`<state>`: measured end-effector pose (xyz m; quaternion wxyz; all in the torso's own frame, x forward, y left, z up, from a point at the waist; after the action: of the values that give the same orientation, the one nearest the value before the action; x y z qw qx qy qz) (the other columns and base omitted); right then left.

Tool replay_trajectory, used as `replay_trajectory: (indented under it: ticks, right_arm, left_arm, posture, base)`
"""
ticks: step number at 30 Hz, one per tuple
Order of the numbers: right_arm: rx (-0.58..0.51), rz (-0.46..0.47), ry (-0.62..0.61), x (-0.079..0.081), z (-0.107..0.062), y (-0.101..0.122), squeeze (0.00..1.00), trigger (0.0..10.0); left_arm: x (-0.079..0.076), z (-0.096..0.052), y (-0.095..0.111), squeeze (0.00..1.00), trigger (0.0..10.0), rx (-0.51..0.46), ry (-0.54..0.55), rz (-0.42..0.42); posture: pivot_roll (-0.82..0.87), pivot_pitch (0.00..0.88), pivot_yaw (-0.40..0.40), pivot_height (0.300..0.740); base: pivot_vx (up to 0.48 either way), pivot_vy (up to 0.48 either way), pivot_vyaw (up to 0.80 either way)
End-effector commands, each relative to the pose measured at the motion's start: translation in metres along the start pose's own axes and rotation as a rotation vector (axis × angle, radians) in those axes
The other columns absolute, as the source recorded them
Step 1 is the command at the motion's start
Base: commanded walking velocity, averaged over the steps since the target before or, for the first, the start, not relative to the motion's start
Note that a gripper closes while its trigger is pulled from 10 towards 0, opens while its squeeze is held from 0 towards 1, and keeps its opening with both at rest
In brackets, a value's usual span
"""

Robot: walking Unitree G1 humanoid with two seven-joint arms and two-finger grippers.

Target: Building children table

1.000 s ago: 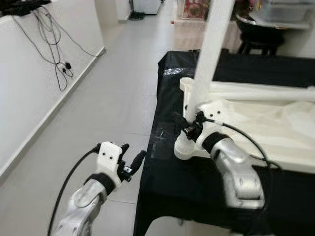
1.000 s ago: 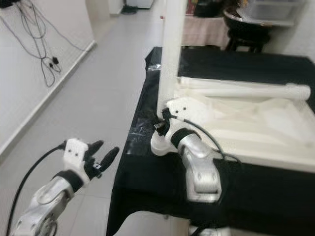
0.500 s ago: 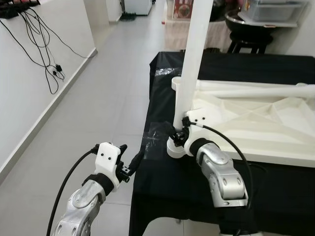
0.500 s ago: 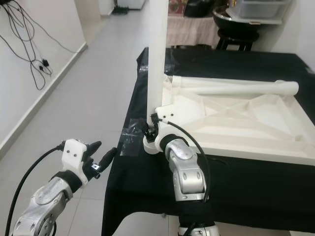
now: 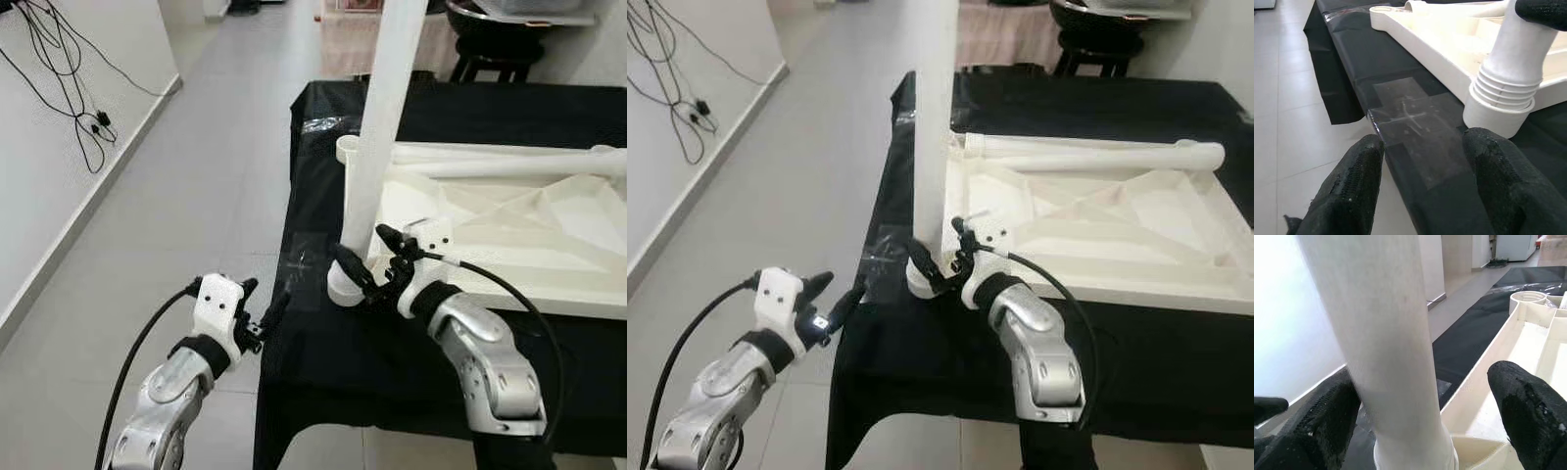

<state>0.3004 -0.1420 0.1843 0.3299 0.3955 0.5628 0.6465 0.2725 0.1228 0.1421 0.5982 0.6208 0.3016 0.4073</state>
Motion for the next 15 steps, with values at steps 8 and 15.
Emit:
replay_trajectory:
  ticks: [8,15]
  right_arm:
    - [0.022,0.081,-0.245,-0.013,-0.043,-0.041,0.00,10.0]
    - [0.058,0.063,-0.248,-0.015,-0.040,-0.041,0.00,10.0]
  left_arm:
    - [0.011,-0.010,-0.009,0.00,10.0,0.005,0.087,-0.020]
    - [0.011,-0.007,-0.009,0.00,10.0,0.003,0.075,-0.013]
  posture:
    - [-0.16,0.112,0.035,0.740]
    - [-0.16,0.110,0.034,0.740]
  base:
    - [0.000,0.000,0.00]
    - [0.000,0.000,0.00]
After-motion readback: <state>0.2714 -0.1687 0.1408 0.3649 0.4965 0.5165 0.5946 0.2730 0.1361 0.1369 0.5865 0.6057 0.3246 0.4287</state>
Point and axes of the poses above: a point about 5 cm out from each wrist's last joint towards the gripper, its own z axis pointing out of the wrist towards the gripper, its own y axis along the axis of the wrist's last joint, x = y × z, the point moved 1 cm from there along z, pointing out of the wrist towards the gripper, and after that the axes turned 7 degrees about z, right-handed, at the moved point
